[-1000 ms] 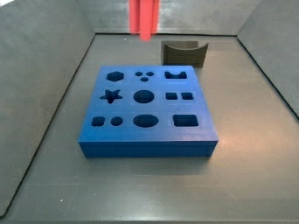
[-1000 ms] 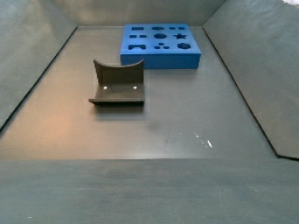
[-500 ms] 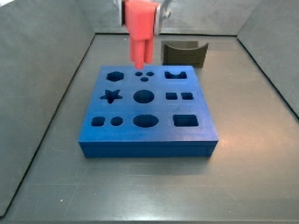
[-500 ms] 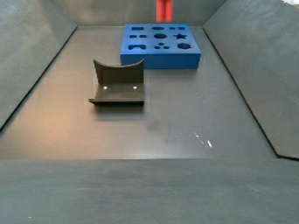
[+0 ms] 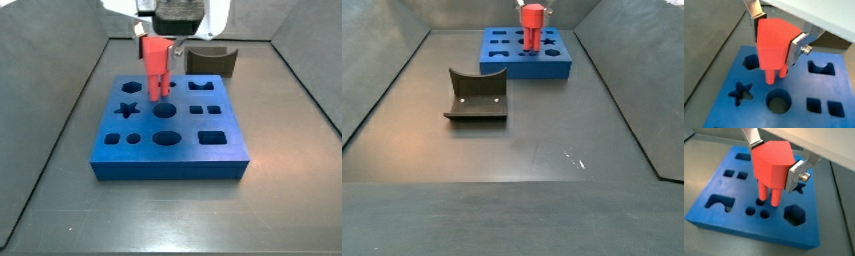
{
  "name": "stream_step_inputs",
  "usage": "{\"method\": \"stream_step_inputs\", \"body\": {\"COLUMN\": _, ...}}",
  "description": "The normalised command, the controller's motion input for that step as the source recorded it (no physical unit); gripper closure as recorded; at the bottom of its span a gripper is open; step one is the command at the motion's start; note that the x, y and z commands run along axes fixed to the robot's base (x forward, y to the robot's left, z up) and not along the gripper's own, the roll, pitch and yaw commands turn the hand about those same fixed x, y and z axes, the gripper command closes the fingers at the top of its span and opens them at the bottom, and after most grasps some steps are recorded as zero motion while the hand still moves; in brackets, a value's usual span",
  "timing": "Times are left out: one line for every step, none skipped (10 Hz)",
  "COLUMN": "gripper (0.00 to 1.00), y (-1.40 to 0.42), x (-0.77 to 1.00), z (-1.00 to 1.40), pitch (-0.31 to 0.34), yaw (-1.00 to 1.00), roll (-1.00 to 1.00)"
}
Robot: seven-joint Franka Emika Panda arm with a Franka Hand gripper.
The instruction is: Insert the 3 prong object.
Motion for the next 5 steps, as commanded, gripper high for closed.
{"method": "stream_step_inputs", "body": {"gripper": 1.00, "y": 0.41, "x": 0.12, "z": -0.33, "pitch": 0.000, "yaw": -0.09, "roll": -0.13}}
{"method": "stream_step_inputs", "body": {"gripper": 1.00, "y": 0.27, "x": 0.12, "z": -0.31, "pitch": 0.000, "yaw": -0.11, "roll": -0.10}}
{"method": "stream_step_inputs", "body": {"gripper": 1.00, "y": 0.26, "x": 0.13, "z": -0.37, "pitch": 0.000, "yaw": -0.22, "roll": -0.13}}
{"method": "stream_step_inputs", "body": {"gripper": 1.00, "y": 0.33, "x": 0.27, "z": -0.39, "pitch": 0.000, "yaw": -0.26, "roll": -0.17}}
{"method": "stream_step_inputs", "body": {"gripper": 1.00, "y": 0.36, "x": 0.38, "z": -0.37, "pitch": 0.000, "yaw": -0.26, "roll": -0.16}}
